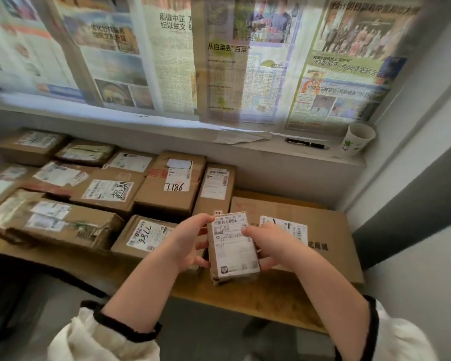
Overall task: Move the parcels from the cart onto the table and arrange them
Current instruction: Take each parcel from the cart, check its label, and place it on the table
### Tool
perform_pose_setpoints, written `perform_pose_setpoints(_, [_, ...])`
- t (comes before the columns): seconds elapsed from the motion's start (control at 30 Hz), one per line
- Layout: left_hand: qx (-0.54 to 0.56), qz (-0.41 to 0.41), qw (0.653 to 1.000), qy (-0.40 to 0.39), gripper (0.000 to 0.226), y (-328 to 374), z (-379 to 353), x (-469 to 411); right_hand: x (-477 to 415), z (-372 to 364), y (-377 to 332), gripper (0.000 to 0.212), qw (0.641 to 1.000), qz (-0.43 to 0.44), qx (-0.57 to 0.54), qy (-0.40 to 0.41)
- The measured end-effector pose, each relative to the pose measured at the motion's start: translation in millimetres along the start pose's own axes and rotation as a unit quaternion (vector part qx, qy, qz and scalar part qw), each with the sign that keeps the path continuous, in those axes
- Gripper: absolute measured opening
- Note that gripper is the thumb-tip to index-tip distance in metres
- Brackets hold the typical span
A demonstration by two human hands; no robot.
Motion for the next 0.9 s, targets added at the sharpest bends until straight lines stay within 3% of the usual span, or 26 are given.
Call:
perform_pose_setpoints(0.23, [-0.006,0.043,0.999,-0.011,0.025,-76,13,22,42,-58,55,0.027,0.997,-0.037,-0.069,0.005])
perform_pose_setpoints(0.37, [0.107,0.102,0.989,-0.01,0.021,-114,3,25,27,-72,74,0.035,0.994,-0.044,0.092,0.051])
perform_pose_setpoints(0.57, [0.3,0.139,0.942,0.054,0.026,-148,-15,-15,-16,-80,79,0.02,0.968,0.019,0.246,0.044])
perform_pose_setpoints(0.9, [0.398,0.179,0.884,0.167,0.047,-163,-45,-47,-47,-80,83,0.022,0.862,0.101,0.489,0.085])
Point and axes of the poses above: each hand's wrist, its own x-axis away from the middle knuckle, its own z-axis out of the back of the hand, y = z × x, the point moved 5 cm from there along -x, towards the middle knuckle, and after that the axes turned 10 degrees about z, right-handed, at the moved point
